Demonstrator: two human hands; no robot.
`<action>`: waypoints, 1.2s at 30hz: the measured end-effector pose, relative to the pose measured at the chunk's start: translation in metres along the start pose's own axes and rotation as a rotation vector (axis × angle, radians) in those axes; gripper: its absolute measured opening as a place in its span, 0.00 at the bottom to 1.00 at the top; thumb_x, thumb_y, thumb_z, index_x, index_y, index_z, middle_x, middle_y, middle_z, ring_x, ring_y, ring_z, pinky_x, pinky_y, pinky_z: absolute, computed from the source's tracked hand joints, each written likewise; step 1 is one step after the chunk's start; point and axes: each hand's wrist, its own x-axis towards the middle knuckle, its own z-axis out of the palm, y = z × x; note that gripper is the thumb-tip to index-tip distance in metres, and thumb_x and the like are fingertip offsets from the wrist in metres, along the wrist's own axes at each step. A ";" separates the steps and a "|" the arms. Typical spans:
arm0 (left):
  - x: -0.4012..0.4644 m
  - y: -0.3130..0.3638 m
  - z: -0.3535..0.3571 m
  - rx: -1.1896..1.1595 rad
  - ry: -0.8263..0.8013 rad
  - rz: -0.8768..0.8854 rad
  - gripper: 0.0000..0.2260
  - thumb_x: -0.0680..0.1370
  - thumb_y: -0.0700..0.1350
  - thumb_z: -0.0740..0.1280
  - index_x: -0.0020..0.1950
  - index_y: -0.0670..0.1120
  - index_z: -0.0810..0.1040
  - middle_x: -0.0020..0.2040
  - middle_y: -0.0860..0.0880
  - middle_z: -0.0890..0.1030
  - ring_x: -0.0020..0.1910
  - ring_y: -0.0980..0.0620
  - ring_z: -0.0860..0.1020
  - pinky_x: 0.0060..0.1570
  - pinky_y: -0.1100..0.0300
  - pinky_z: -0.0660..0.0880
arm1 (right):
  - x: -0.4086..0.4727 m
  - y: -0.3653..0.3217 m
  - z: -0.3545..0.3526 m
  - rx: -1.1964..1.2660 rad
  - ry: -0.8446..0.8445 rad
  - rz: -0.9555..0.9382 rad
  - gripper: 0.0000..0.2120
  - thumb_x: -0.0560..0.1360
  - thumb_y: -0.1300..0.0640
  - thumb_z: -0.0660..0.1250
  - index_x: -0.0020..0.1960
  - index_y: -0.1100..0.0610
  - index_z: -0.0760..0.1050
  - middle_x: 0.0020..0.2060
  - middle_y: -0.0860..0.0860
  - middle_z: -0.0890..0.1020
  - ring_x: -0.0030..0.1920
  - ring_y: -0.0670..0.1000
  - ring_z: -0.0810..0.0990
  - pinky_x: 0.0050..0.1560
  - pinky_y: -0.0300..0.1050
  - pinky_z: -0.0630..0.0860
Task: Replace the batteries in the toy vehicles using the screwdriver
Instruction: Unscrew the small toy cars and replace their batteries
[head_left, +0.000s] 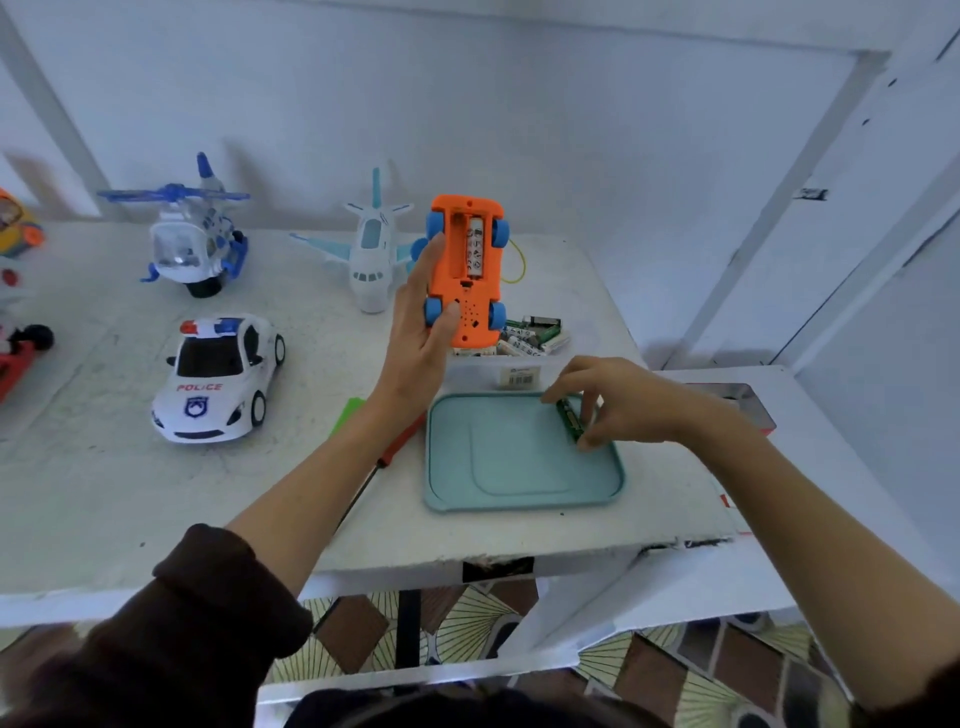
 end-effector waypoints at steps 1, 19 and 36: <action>0.000 -0.001 -0.001 -0.002 0.005 -0.002 0.23 0.78 0.48 0.57 0.72 0.55 0.56 0.68 0.54 0.66 0.63 0.57 0.73 0.59 0.58 0.75 | 0.001 0.001 0.002 -0.010 0.012 -0.009 0.27 0.64 0.63 0.76 0.61 0.53 0.75 0.54 0.49 0.72 0.42 0.49 0.78 0.50 0.41 0.72; -0.002 0.002 0.004 -0.022 -0.002 0.020 0.21 0.79 0.46 0.57 0.71 0.54 0.56 0.66 0.56 0.66 0.61 0.62 0.74 0.54 0.64 0.75 | -0.003 -0.026 -0.025 0.823 0.403 -0.143 0.03 0.70 0.67 0.70 0.44 0.63 0.77 0.38 0.62 0.81 0.33 0.49 0.79 0.39 0.38 0.77; -0.002 -0.006 0.004 0.080 0.032 -0.060 0.23 0.77 0.49 0.58 0.72 0.60 0.58 0.62 0.54 0.67 0.61 0.56 0.72 0.60 0.56 0.74 | 0.064 -0.072 -0.047 0.333 0.987 -0.306 0.03 0.67 0.66 0.72 0.39 0.63 0.80 0.39 0.57 0.79 0.36 0.46 0.75 0.38 0.31 0.72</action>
